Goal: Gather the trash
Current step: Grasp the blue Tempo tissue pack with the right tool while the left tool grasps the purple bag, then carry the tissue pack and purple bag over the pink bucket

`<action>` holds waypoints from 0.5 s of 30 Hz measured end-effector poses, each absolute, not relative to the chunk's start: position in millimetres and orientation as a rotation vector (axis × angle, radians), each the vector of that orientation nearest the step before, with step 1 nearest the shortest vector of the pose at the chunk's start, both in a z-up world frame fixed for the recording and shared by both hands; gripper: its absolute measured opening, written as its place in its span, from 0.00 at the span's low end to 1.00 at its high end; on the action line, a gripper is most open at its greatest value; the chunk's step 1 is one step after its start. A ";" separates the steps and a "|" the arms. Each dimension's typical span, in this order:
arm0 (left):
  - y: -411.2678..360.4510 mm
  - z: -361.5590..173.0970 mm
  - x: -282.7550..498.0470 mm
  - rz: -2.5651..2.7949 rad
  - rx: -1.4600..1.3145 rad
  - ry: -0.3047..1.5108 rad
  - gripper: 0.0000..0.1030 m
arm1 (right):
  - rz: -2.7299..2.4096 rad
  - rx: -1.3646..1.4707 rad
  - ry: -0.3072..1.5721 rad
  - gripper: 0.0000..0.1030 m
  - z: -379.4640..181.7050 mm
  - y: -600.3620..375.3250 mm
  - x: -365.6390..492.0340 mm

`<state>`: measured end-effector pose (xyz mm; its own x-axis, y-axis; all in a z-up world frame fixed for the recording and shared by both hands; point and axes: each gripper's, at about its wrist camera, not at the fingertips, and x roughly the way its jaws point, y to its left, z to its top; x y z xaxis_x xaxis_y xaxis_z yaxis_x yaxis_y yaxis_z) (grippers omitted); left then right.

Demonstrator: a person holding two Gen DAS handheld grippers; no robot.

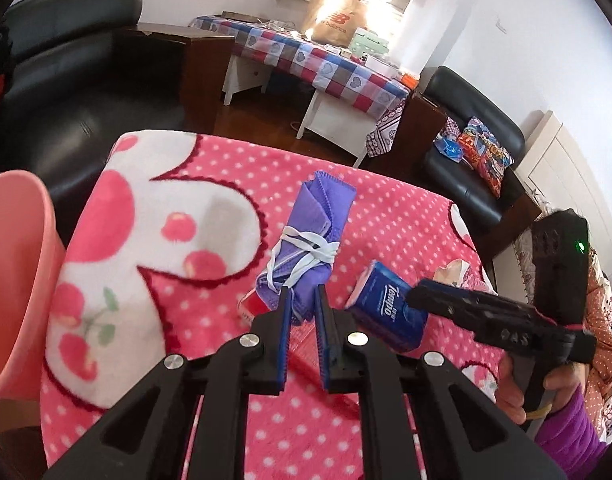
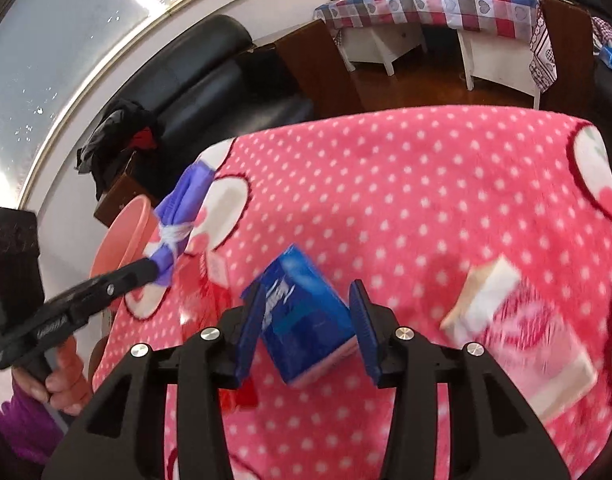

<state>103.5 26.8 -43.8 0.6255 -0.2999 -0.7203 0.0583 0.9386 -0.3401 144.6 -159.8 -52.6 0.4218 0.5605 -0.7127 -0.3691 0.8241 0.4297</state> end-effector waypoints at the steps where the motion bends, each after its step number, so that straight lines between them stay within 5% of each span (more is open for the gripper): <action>1: 28.5 -43.4 100.7 -0.205 -0.298 0.871 0.10 | 0.589 0.211 0.972 0.43 -52.8 -158.4 138.2; 15: 42.5 -38.9 75.3 -0.177 -0.296 0.842 0.10 | 0.484 0.154 0.903 0.54 -65.4 -139.3 97.3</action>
